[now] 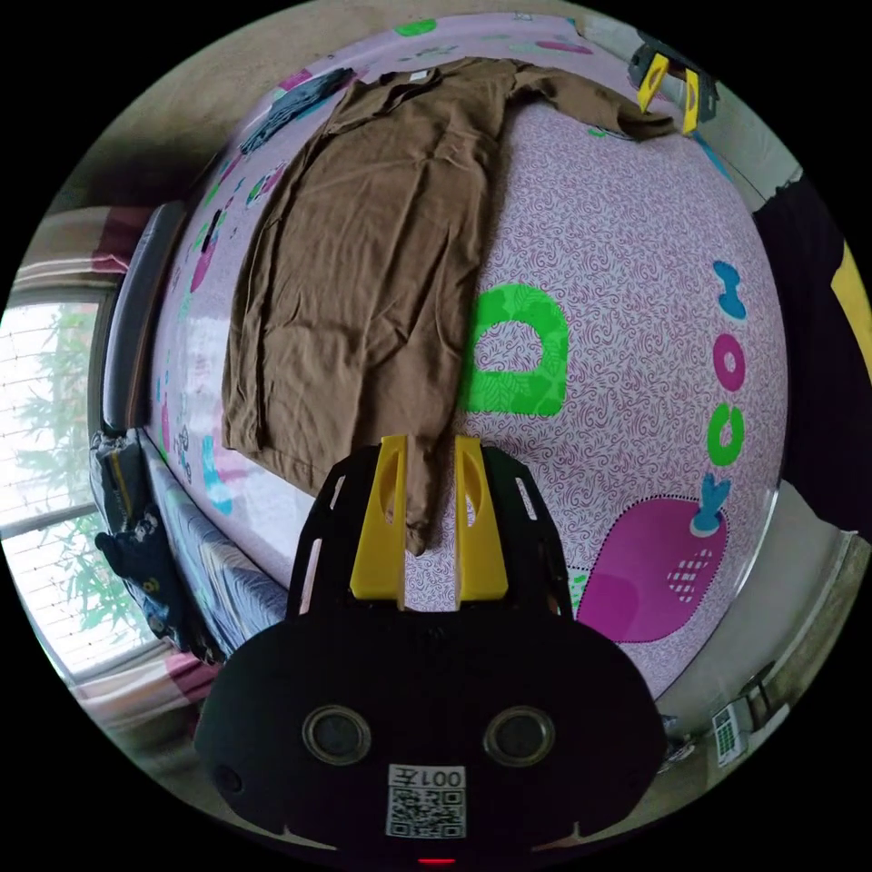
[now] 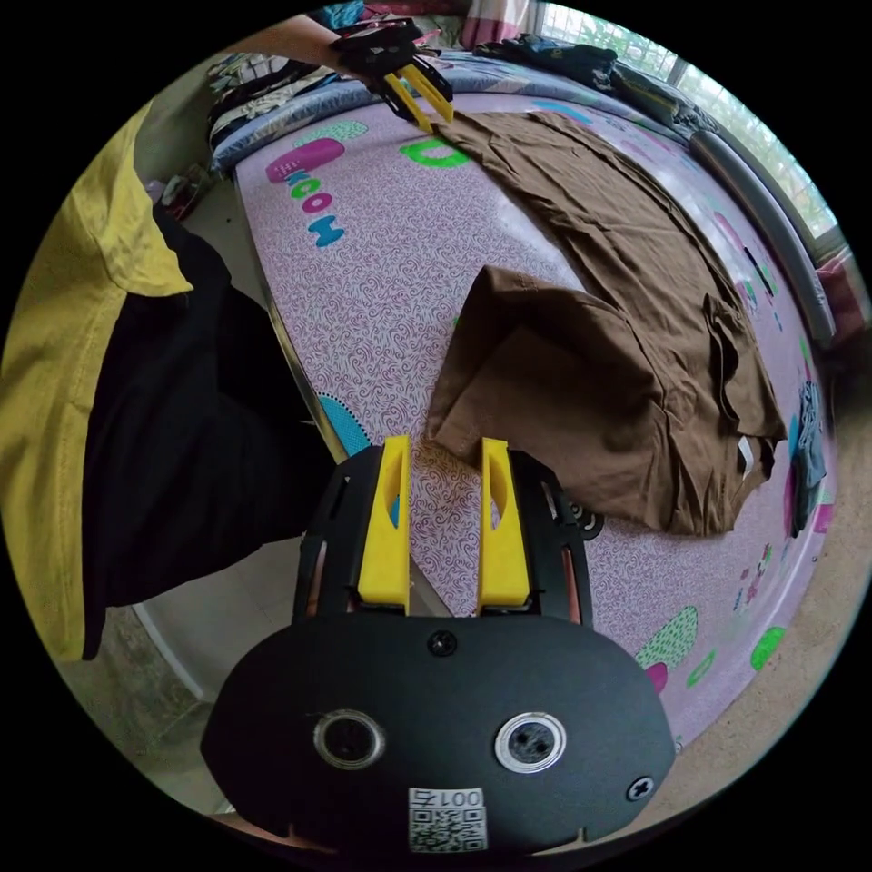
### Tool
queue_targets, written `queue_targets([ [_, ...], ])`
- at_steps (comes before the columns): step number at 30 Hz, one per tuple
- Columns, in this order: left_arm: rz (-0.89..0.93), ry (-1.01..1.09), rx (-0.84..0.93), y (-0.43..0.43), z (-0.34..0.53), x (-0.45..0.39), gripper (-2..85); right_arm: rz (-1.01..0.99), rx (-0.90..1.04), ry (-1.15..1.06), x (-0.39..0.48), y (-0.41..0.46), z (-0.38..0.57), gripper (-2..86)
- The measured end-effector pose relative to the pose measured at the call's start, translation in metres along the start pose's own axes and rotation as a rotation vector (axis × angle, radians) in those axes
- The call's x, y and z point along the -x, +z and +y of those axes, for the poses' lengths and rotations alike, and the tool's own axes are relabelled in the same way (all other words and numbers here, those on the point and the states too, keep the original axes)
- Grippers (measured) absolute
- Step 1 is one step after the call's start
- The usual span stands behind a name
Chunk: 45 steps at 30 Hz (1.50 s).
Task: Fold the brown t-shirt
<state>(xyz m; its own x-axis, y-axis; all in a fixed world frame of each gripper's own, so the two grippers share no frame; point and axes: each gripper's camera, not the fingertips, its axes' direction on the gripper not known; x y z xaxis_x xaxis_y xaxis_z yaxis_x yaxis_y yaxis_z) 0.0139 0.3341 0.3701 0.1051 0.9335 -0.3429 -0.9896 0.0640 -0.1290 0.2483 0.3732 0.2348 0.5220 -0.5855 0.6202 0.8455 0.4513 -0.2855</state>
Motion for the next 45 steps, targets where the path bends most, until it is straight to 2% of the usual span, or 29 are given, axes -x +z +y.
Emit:
queue_targets([
  [3, 0.018, -0.003, 0.000, 0.001, -0.004, 0.007, 3.1, 0.093, 0.029, -0.017, 0.005, -0.001, -0.009, 3.8],
  [6, 0.082, -0.033, -0.010, 0.003, -0.007, 0.024, 3.0, 0.075, 0.059, -0.026, 0.002, -0.004, -0.017, 1.6],
  [11, 0.230, -0.106, -0.029, 0.013, -0.010, 0.061, 3.5, 0.043, 0.039, -0.008, -0.012, -0.019, -0.017, 0.6],
  [13, 0.257, -0.125, 0.000, 0.018, -0.013, 0.070, -0.1, 0.031, 0.019, 0.008, -0.019, -0.029, -0.014, 0.5],
  [25, 0.411, -0.040, 0.037, 0.014, -0.026, 0.105, -1.7, -0.156, 0.023, 0.044, -0.074, -0.081, 0.020, 0.3],
  [28, 0.449, 0.014, 0.060, 0.006, -0.025, 0.114, -1.7, -0.195, -0.029, 0.112, -0.111, -0.116, 0.031, 0.3],
  [32, 0.457, -0.014, 0.059, 0.001, -0.028, 0.154, -1.6, -0.128, -0.167, 0.224, -0.197, -0.161, 0.034, 0.4],
  [36, 0.432, -0.026, 0.066, 0.008, -0.041, 0.191, -1.6, -0.118, -0.249, 0.255, -0.292, -0.165, 0.014, 0.4],
  [40, 0.444, 0.002, 0.122, 0.035, -0.062, 0.226, -1.6, -0.167, -0.214, 0.265, -0.373, -0.129, -0.022, 0.5],
  [45, 0.490, 0.004, 0.195, 0.073, -0.081, 0.254, -1.6, -0.313, 0.006, 0.442, -0.477, -0.037, -0.067, 0.8],
])
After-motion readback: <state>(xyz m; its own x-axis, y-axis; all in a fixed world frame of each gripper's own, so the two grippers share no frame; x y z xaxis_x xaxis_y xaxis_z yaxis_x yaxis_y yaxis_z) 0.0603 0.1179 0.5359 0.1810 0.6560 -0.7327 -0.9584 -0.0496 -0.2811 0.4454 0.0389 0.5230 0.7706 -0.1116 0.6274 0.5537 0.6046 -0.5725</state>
